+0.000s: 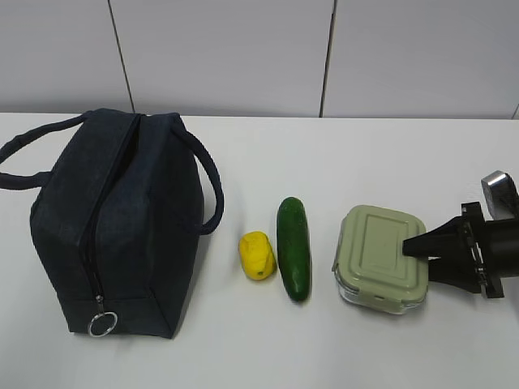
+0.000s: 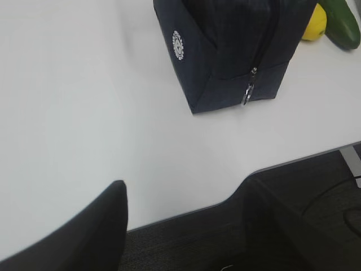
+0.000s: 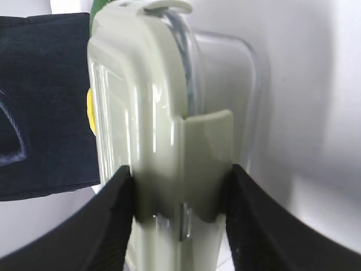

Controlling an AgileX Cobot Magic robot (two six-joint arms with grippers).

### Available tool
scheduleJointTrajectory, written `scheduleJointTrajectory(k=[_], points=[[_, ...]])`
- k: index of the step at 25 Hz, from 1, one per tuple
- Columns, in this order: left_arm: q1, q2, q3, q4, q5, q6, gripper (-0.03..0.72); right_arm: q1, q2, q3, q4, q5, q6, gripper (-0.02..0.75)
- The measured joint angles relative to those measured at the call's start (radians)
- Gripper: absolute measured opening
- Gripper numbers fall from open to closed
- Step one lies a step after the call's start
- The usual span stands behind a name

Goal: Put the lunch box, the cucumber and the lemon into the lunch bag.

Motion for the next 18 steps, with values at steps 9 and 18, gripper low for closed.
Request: scheduleJointTrajectory(k=[9, 18], points=[[0.0, 0.0, 0.0, 0.0, 0.0, 0.0, 0.447, 0.0, -0.002, 0.0, 0.0, 0.004, 0.037, 0.357], [0.0, 0.0, 0.0, 0.0, 0.0, 0.0, 0.447, 0.0, -0.039, 0.0, -0.019, -0.023, 0.047, 0.356]])
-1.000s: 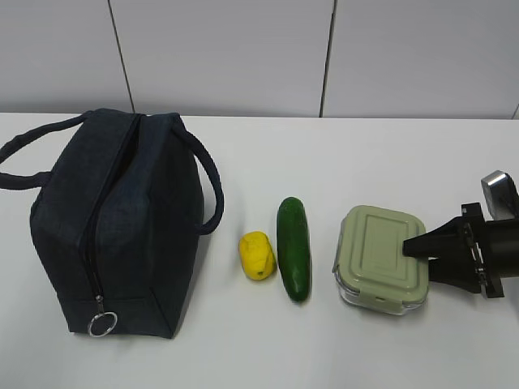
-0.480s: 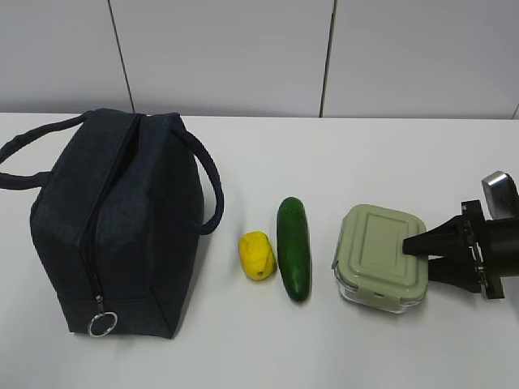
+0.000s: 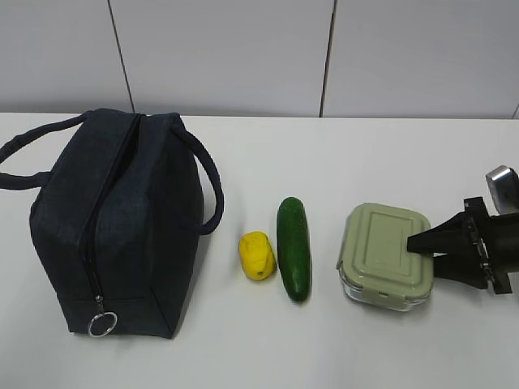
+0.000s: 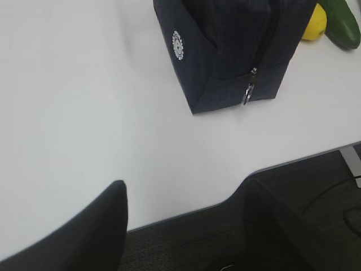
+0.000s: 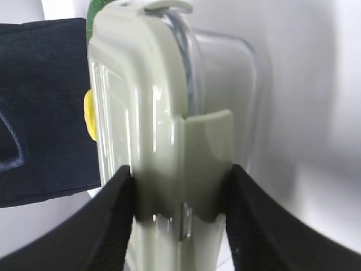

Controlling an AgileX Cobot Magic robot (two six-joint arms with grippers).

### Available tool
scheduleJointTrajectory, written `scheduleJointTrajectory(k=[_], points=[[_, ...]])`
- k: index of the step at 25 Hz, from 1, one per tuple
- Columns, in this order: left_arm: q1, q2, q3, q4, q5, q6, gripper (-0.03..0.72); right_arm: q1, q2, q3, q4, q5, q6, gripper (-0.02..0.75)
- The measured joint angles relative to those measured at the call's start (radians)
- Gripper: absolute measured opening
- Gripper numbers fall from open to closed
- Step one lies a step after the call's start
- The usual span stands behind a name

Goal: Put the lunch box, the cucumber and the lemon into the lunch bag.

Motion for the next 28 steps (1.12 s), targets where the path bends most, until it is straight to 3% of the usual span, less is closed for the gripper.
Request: scheduleJointTrajectory(k=[28], points=[[0.0, 0.0, 0.0, 0.0, 0.0, 0.0, 0.447, 0.0, -0.231, 0.004, -0.065, -0.008, 0.18, 0.356]])
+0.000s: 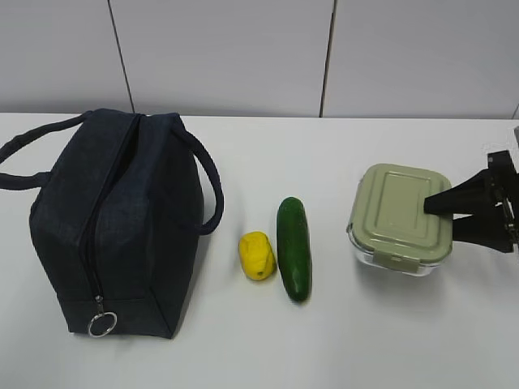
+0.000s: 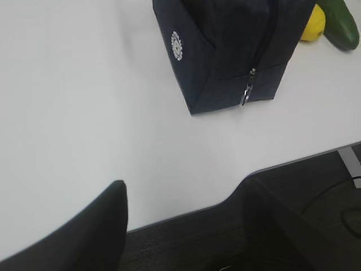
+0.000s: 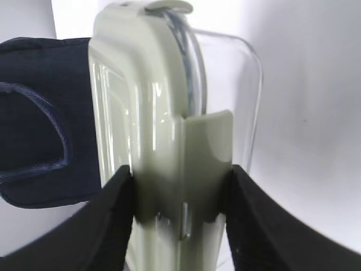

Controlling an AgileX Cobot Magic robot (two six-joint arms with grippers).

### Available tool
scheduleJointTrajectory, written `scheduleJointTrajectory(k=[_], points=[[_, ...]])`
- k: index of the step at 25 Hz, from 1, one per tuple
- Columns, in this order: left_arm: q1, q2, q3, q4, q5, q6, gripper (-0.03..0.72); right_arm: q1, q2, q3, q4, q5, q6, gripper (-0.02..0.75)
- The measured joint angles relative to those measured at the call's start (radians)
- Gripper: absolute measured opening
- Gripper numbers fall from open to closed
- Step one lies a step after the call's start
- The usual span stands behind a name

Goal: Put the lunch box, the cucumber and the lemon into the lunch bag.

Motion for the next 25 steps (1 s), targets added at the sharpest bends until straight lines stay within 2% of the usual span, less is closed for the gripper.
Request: scheduleJointTrajectory(k=[6, 17, 25], points=[[0.0, 0.022, -0.044, -0.034, 0.0, 0.0, 0.447, 0.0, -0.083, 0.0, -0.006, 0.011, 0.031, 0.356], [0.0, 0.22, -0.093, -0.082, -0.037, 0.0, 0.444, 0.0, -0.195, 0.002, -0.008, 0.018, 0.082, 0.356], [0.0, 0.385, -0.115, -0.131, -0.05, 0.0, 0.386, 0.026, -0.237, 0.004, -0.006, 0.018, 0.102, 0.356]])
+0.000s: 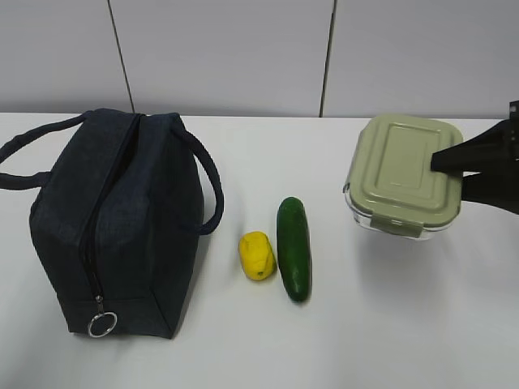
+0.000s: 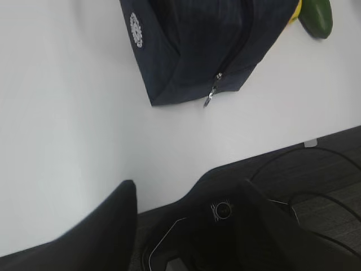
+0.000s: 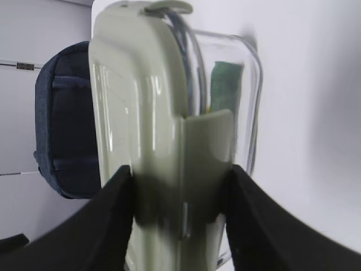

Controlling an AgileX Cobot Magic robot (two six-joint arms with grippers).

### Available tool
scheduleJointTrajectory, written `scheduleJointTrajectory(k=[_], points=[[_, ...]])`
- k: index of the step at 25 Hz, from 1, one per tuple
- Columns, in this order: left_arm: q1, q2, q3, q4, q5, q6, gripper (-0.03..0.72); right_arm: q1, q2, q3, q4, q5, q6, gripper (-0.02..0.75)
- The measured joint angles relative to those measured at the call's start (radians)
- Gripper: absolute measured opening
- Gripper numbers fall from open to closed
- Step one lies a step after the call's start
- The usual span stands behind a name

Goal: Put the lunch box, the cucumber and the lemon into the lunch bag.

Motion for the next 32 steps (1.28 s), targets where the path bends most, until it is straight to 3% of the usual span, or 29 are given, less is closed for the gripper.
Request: scheduleJointTrajectory(k=[16, 25, 32], points=[[0.0, 0.545, -0.425, 0.0, -0.012, 0.044, 0.357, 0.293, 0.0, -0.055, 0.16, 0.001, 0.007, 0.356], [0.0, 0.813, -0.605, -0.003, -0.006, 0.074, 0.344, 0.332, 0.0, -0.164, 0.2, 0.01, 0.015, 0.356], [0.0, 0.948, -0.653, -0.019, -0.004, 0.085, 0.325, 0.332, 0.0, -0.218, 0.209, 0.016, 0.031, 0.356]])
